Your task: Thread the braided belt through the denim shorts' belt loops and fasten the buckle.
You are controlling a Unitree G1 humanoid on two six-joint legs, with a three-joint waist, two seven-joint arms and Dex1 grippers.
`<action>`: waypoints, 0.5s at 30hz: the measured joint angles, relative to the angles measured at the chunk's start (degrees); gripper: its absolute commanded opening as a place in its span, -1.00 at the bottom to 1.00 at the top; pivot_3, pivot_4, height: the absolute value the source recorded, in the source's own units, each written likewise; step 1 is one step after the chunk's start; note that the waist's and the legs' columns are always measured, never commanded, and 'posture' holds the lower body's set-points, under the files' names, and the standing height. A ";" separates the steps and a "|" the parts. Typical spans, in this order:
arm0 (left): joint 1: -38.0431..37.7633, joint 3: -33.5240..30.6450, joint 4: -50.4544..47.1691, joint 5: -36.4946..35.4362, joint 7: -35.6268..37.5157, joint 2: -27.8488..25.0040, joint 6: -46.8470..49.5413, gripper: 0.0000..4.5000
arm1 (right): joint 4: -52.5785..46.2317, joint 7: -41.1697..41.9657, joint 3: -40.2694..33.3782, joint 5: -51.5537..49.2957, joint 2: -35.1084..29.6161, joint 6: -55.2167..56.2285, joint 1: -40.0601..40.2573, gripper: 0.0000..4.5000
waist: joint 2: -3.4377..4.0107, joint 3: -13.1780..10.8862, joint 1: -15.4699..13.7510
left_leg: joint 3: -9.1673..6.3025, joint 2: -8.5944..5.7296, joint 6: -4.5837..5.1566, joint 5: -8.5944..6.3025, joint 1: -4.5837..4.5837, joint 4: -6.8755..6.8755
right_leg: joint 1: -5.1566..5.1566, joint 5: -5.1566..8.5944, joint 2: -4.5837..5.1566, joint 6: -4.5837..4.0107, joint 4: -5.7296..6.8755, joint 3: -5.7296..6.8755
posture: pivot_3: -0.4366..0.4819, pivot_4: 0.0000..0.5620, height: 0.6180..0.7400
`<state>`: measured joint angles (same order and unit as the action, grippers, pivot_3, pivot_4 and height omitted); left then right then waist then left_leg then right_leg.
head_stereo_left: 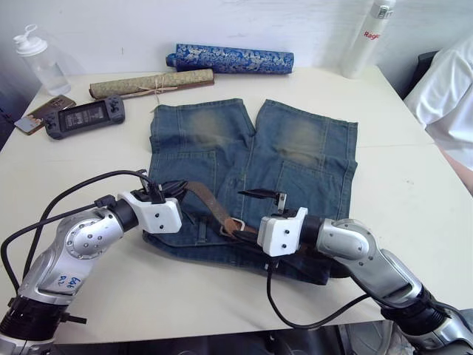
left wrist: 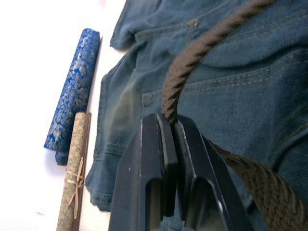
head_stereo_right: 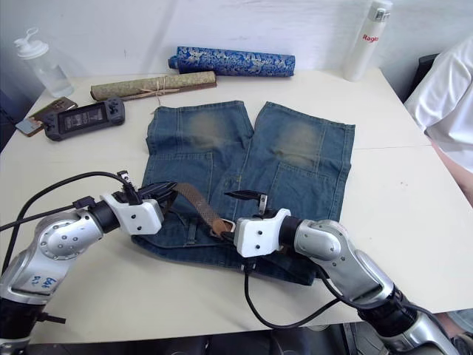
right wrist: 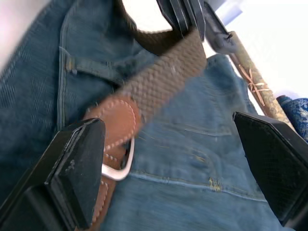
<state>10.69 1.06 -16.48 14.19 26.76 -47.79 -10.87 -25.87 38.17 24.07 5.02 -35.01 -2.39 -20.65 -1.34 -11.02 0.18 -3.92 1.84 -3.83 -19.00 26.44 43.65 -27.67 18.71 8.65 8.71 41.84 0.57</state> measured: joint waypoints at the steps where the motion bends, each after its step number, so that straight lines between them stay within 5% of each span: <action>1: 0.28 0.00 0.07 -0.02 0.32 0.37 0.48 -0.96 | 0.00 0.30 -0.04 -0.83 0.99 -0.51 -0.22 1.00 | 0.01 0.00 -0.02 | 0.00 0.00 0.00 0.00 -0.02 -0.01 | 0.00 0.01 0.00 -0.01 0.03 0.00 | -0.05 -0.47 -0.56; 15: 2.38 -0.70 -0.90 -0.44 1.53 4.18 3.94 -0.96 | 1.71 -0.71 2.40 4.74 9.29 -14.93 -3.43 1.00 | 0.01 0.00 0.00 | -0.06 0.00 0.00 0.00 0.00 0.01 | -0.03 0.03 -0.01 -0.04 0.10 0.03 | -0.05 -0.47 -0.56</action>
<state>13.07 0.36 -17.39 13.75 28.29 -43.61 -6.93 -24.15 37.46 26.47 9.77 -25.71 -17.33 -24.08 -1.33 -11.02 0.18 -3.98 1.84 -3.83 -19.00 26.43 43.66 -27.70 18.74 8.63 8.67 41.93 0.61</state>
